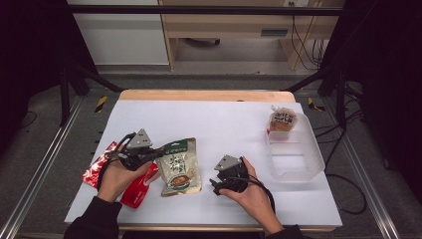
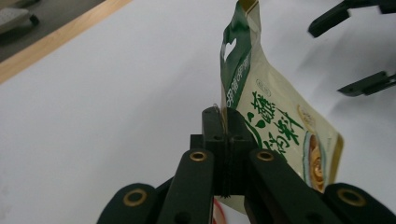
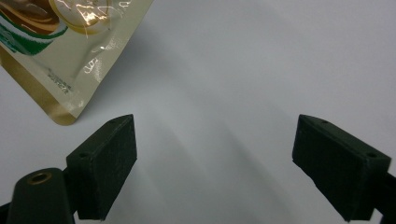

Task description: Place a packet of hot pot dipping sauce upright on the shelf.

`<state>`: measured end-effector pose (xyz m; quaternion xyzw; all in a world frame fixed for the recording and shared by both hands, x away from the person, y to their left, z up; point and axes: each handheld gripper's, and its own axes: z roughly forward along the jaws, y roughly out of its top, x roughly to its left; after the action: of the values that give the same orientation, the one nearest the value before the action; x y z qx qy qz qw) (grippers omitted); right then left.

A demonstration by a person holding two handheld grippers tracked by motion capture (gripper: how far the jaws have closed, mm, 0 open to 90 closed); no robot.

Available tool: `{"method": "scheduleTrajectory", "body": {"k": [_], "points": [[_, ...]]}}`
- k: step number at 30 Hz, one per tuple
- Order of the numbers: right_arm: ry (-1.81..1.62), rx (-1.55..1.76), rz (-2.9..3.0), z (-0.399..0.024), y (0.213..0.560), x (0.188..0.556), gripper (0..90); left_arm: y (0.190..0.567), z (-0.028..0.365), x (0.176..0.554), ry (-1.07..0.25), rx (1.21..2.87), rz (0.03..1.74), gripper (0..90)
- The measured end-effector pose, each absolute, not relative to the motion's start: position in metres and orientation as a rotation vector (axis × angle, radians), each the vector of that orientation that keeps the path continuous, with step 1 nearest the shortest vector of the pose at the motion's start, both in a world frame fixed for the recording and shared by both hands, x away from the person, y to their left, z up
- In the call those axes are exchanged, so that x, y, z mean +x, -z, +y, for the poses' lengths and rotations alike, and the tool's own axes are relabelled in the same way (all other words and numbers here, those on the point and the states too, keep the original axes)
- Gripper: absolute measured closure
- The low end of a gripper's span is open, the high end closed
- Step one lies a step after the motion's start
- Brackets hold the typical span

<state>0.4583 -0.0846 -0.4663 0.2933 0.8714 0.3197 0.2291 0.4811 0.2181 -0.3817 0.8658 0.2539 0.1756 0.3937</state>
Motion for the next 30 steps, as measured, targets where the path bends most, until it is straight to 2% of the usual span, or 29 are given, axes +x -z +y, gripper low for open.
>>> {"method": "scheduleTrajectory", "body": {"k": [8,19,25,30], "points": [[-0.865,0.737,2.442,-0.087,0.447,0.456,12.8,0.355,0.202,0.466,-0.441,2.232,0.506,90.0],[-0.761,0.671,2.530,-0.099,0.414,0.457,23.3,0.336,0.187,0.459,-0.405,2.264,0.397,90.0],[-0.748,0.667,2.538,-0.102,0.400,0.460,21.4,0.326,0.177,0.456,-0.450,2.284,0.369,90.0],[-0.739,0.632,2.539,-0.101,0.383,0.461,21.4,0.323,0.174,0.464,-0.426,2.287,0.373,90.0]]}}
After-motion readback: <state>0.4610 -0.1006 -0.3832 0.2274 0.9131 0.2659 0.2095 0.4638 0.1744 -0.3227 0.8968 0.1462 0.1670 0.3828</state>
